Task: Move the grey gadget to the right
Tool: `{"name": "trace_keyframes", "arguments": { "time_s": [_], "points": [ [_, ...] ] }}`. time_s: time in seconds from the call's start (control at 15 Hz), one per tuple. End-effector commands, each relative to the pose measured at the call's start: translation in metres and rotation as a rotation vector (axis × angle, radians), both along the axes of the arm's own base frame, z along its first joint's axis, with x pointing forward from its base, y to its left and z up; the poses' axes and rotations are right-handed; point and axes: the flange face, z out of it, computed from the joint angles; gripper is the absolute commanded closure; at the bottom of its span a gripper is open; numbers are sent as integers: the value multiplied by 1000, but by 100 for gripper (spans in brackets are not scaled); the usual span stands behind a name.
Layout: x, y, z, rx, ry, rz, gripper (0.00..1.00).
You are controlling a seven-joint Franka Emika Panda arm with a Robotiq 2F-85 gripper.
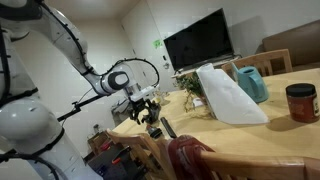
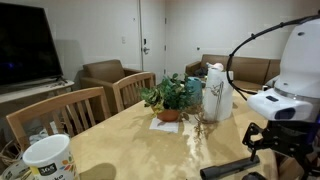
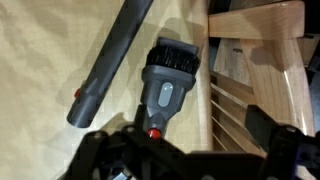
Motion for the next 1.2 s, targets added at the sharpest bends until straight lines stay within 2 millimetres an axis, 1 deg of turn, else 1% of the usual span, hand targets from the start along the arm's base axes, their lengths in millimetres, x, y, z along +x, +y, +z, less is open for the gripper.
{"name": "trace_keyframes", "arguments": {
  "time_s": [0.0,0.2,0.53,0.73,0.87,1.0,1.07,1.13],
  "points": [
    [11,3,-16,-21,16,-65,0],
    [19,9,-27,-43,5,-90,0],
    [35,27,-45,-72,-20,-71,0],
    [41,37,-57,-76,-21,-62,0],
    [42,43,-65,-77,-14,-56,0],
    [42,47,-69,-85,-5,-48,0],
    [37,41,-66,-90,11,-43,0],
    [38,43,-69,-89,14,-40,0]
  ]
}}
